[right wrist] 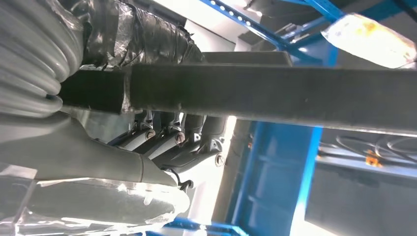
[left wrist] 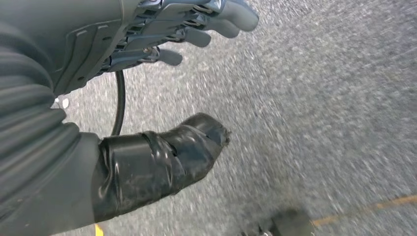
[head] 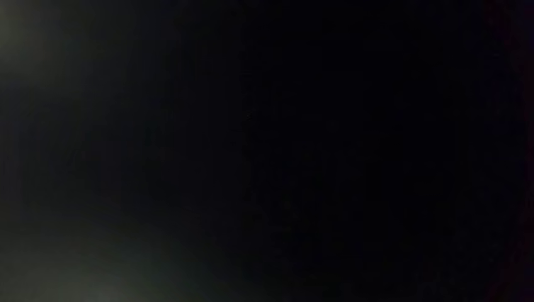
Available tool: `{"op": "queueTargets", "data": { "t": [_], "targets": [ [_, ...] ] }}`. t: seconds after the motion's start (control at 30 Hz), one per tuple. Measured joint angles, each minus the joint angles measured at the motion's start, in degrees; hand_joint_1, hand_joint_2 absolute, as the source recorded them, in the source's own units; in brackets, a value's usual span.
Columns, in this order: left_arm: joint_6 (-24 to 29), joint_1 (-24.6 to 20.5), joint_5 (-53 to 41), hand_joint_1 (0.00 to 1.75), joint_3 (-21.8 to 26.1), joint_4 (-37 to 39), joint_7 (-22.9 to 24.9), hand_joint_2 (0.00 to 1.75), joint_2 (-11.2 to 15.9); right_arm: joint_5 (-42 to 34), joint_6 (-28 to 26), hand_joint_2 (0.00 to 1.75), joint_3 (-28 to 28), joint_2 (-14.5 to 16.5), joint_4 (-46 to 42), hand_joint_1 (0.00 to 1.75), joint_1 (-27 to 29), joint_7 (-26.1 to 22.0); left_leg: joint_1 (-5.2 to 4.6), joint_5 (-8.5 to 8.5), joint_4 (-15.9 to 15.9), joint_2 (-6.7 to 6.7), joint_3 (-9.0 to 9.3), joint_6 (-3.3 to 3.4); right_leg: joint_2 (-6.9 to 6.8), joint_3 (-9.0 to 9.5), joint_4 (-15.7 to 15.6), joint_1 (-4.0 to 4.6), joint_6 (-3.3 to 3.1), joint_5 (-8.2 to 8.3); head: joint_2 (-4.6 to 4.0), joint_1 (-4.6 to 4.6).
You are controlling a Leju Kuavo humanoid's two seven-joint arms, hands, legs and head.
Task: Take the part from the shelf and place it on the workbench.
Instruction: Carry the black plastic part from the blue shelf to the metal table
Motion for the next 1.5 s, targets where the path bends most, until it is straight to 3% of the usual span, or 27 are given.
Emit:
{"op": "queueTargets", "data": {
  "t": [0.07, 0.13, 0.17, 0.2, 0.27, 0.3, 0.37, 0.43, 0.5, 0.53, 0.63, 0.67, 0.7, 0.73, 0.8, 0.87, 0.93, 0.97, 1.03, 1.13, 1.17, 1.2, 1.27, 1.33, 1.4, 1.43, 1.5],
  "targets": [
    [-0.34, -0.70, -0.22, 0.00, 0.00, -0.04, 0.95, 1.75, -0.49, 0.25, 0.01, 1.75, 0.02, -0.04, -0.01, 1.75, -0.72, 0.66, 0.34, -3.65, 2.29, -0.07, -1.52, -0.63, -0.24, -1.32, -0.02, -0.04, -1.07, 1.41, 0.00, 0.08],
    [-0.52, -1.08, -0.30, 0.00, 0.01, -0.07, 1.13, 1.75, -0.86, 0.30, 0.02, 1.75, 0.04, -0.05, 0.00, 1.75, -1.08, 0.90, 0.56, -9.80, 8.43, -0.07, -3.42, -1.09, -0.33, -2.91, 0.04, -0.02, -1.61, 2.82, 0.00, -0.25],
    [-0.58, -1.23, -0.22, 0.00, 0.02, -0.07, 1.09, 1.75, -1.02, 0.30, 0.02, 1.75, 0.04, -0.07, 0.00, 1.75, -1.15, 0.94, 0.62, -11.46, 11.94, -0.07, -4.04, -1.20, -0.33, -3.79, 0.10, 0.03, -1.67, 3.52, 0.00, -0.46],
    [-0.65, -1.37, -0.05, 0.00, 0.02, -0.08, 1.03, 1.75, -1.16, 0.33, 0.02, 1.75, 0.04, -0.09, 0.01, 1.75, -1.19, 0.99, 0.66, -11.56, 14.61, -0.08, -4.00, -1.22, -0.32, -4.75, 0.20, 0.08, -1.67, 4.20, 0.00, -0.59],
    [-0.80, -1.59, 0.30, 0.00, 0.02, -0.09, 0.93, 1.75, -1.43, 0.60, 0.02, 1.75, 0.04, -0.17, 0.00, 1.75, -1.23, 1.11, 0.63, -8.44, 14.90, -0.13, -1.27, -0.98, -0.26, -6.82, 0.58, 0.12, -1.54, 5.49, 0.00, -0.71],
    [-0.93, -1.67, 0.35, 0.00, 0.02, -0.11, 0.94, 1.75, -1.57, 0.82, 0.02, 1.75, 0.04, -0.21, -0.03, 1.75, -1.25, 1.21, 0.58, -7.15, 12.23, -0.16, 1.58, -0.75, -0.21, -7.71, 0.82, 0.10, -1.43, 6.03, 0.00, -0.73],
    [-1.18, -1.93, 0.11, 0.00, 0.02, -0.18, 1.04, 1.75, -1.74, 1.16, 0.02, 1.75, 0.04, -0.26, -0.20, 1.75, -1.34, 1.43, 0.19, -7.93, 4.06, -0.25, 7.96, -0.24, -0.19, -8.85, 1.08, 0.06, -0.98, 6.95, 0.00, -0.68],
    [-1.34, -2.29, -0.24, 0.00, 0.02, -0.23, 1.12, 1.75, -1.88, 1.13, 0.02, 1.75, 0.04, -0.32, -0.33, 1.75, -1.53, 1.56, -0.32, -9.34, -0.79, -0.41, 10.83, 0.09, -0.36, -9.14, 0.74, -0.18, -0.30, 7.98, 0.00, -0.73],
    [-1.26, -2.27, -0.30, 0.00, 0.02, -0.26, 0.70, 1.75, -2.10, 0.94, 0.02, 1.75, 0.04, -0.40, -0.32, 1.75, -1.65, 1.54, -0.35, -8.21, -2.11, -0.32, 10.58, 0.52, -0.39, -9.33, 0.37, -0.28, 0.39, 8.47, 0.00, -0.96],
    [-1.13, -2.11, -0.21, 0.00, 0.02, -0.26, 0.30, 1.75, -2.17, 0.87, 0.02, 1.75, 0.04, -0.43, -0.32, 1.75, -1.63, 1.49, -0.24, -7.49, -2.72, -0.18, 10.38, 0.90, -0.27, -9.76, 1.10, -0.20, 0.64, 7.36, 0.00, -0.96],
    [-0.60, -1.60, -0.19, 0.00, 0.02, -0.28, -0.84, 1.75, -2.33, 0.15, -0.01, 1.75, 0.02, -0.51, -0.32, 1.75, -1.15, 0.75, -0.14, -5.64, -3.16, 0.20, 8.77, 1.78, -0.02, -12.24, 9.70, -0.10, 0.97, -0.45, 0.00, -0.45],
    [-0.47, -1.53, -0.39, 0.00, 0.02, -0.28, -1.00, 1.75, -2.36, -0.48, -0.02, 1.75, -0.05, -0.51, -0.31, 1.75, -0.80, 0.15, -0.20, -5.25, -2.77, 0.25, 7.88, 1.82, -0.04, -12.82, 13.12, -0.13, 1.04, -2.05, 0.00, -0.39],
    [-0.39, -1.51, -0.71, 0.00, 0.02, -0.28, -0.99, 1.75, -2.38, -1.35, -0.03, 1.75, -0.22, -0.50, -0.31, 1.75, -0.38, -0.66, -0.22, -4.92, -2.27, 0.25, 6.94, 1.78, -0.05, -12.81, 15.32, -0.17, 1.11, -2.27, 0.00, -0.38],
    [-0.39, -1.53, -1.08, 0.00, 0.02, -0.28, -0.76, 1.75, -2.38, -2.42, -0.03, 1.75, -0.50, -0.48, -0.29, 1.75, -0.01, -1.65, -0.22, -4.62, -1.70, 0.25, 5.94, 1.72, -0.06, -11.97, 15.68, -0.25, 1.20, -1.24, 0.00, -0.39],
    [-0.39, -1.58, -1.73, 0.00, 0.02, -0.36, -0.13, 1.75, -2.37, -4.71, -0.03, 1.75, -1.14, -0.40, -0.23, 1.75, 0.40, -3.53, -0.19, -4.11, -0.38, 0.20, 3.98, 1.43, -0.06, -7.90, 11.04, -0.56, 1.34, 1.36, 0.00, -0.50],
    [-0.20, -1.47, -1.97, 0.00, 0.02, -0.49, -0.17, 1.75, -2.33, -6.44, -0.02, 1.75, -1.50, -0.27, -0.12, 1.75, 0.58, -4.81, -0.31, -3.58, 0.68, 0.15, 2.54, 0.90, 0.09, -3.57, 4.50, -0.47, 1.22, 1.26, 0.00, -0.85],
    [0.33, -0.87, -1.69, 0.00, 0.02, -0.55, -1.02, 1.75, -2.27, -8.34, -0.02, 1.75, -1.72, 0.08, -0.02, 1.75, 1.06, -6.07, -0.36, -2.74, 0.86, 0.12, 2.04, 0.35, 0.26, -2.21, 1.86, -0.02, 0.84, 0.76, 0.00, -1.66],
    [0.62, -0.32, -1.33, 0.00, 0.02, -0.55, -1.53, 1.75, -2.23, -9.67, -0.02, 1.75, -1.86, 0.31, 0.07, 1.75, 1.45, -6.82, -0.29, -2.31, 0.73, 0.08, 1.92, 0.07, 0.22, -2.63, 1.69, -0.07, 0.48, 1.25, 0.00, -2.20],
    [1.13, 1.01, -0.11, 0.00, 0.02, -0.56, -2.54, 1.75, -2.19, -12.97, 0.01, 1.75, -2.12, 0.79, 0.36, 1.75, 2.11, -8.32, -0.11, -4.06, 1.85, -0.04, 1.04, -0.56, 0.05, -3.51, 1.20, -0.26, -0.40, 2.39, 0.00, -3.19],
    [1.46, 2.95, 1.58, 0.00, 0.02, -0.57, -3.80, 1.75, -2.18, -17.52, 0.02, 1.75, -2.51, 1.19, 1.09, 1.75, 2.78, -9.72, 0.22, -12.24, 10.55, -0.16, -1.24, -1.37, -0.10, -5.55, 1.02, -0.38, -1.32, 4.20, 0.00, -5.30],
    [1.48, 3.32, 1.80, 0.00, 0.02, -0.57, -4.01, 1.75, -2.18, -18.36, 0.02, 1.75, -2.63, 1.23, 1.38, 1.75, 3.02, -9.98, 0.29, -13.77, 13.94, -0.16, -1.65, -1.49, -0.20, -6.36, 1.06, -0.30, -1.34, 4.76, 0.00, -5.83],
    [1.49, 3.54, 1.90, 0.00, 0.02, -0.57, -4.13, 1.75, -2.18, -18.86, 0.02, 1.75, -2.72, 1.28, 1.65, 1.75, 3.20, -10.15, 0.31, -13.71, 16.11, -0.16, -1.46, -1.50, -0.29, -7.19, 1.13, -0.23, -1.34, 5.32, 0.00, -6.06],
    [1.47, 3.83, 2.10, 0.00, 0.02, -0.57, -4.19, 1.75, -2.18, -19.41, 0.02, 1.75, -2.81, 1.45, 2.07, 1.75, 3.41, -10.39, 0.28, -10.37, 15.09, -0.18, 1.48, -1.21, -0.41, -8.76, 1.29, -0.13, -1.28, 6.39, 0.00, -6.07],
    [1.37, 4.13, 2.53, 0.00, 0.02, -0.57, -4.15, 1.75, -2.19, -20.08, 0.02, 1.75, -2.86, 1.58, 2.42, 1.75, 3.46, -10.48, 0.09, -8.75, 7.48, -0.31, 7.38, -0.64, -0.38, -9.78, 1.38, -0.05, -1.02, 7.31, 0.00, -6.09],
    [1.06, 4.61, 3.13, 0.00, 0.05, -0.57, -4.13, 1.75, -2.22, -21.21, 0.02, 1.75, -2.97, 1.68, 2.83, 1.75, 3.53, -10.77, -0.27, -10.32, 0.12, -0.52, 11.82, -0.27, -0.39, -10.27, 1.20, -0.05, -0.54, 8.40, 0.00, -6.03],
    [0.86, 4.91, 3.42, 0.00, 0.09, -0.57, -4.13, 1.75, -2.25, -21.88, 0.02, 1.75, -3.06, 1.75, 3.10, 1.75, 3.57, -11.01, -0.47, -10.71, -1.73, -0.58, 12.60, -0.16, -0.41, -10.45, 0.90, -0.07, -0.25, 9.07, 0.00, -5.99],
    [0.53, 5.58, 3.81, 0.00, 0.15, -0.57, -4.05, 1.75, -2.35, -22.94, 0.02, 1.75, -3.33, 1.85, 3.73, 1.75, 3.68, -11.55, -0.28, -9.70, -2.80, -0.49, 12.08, 0.15, -0.34, -10.97, 0.45, -0.07, 0.32, 9.47, 0.00, -5.90]
  ]
}}
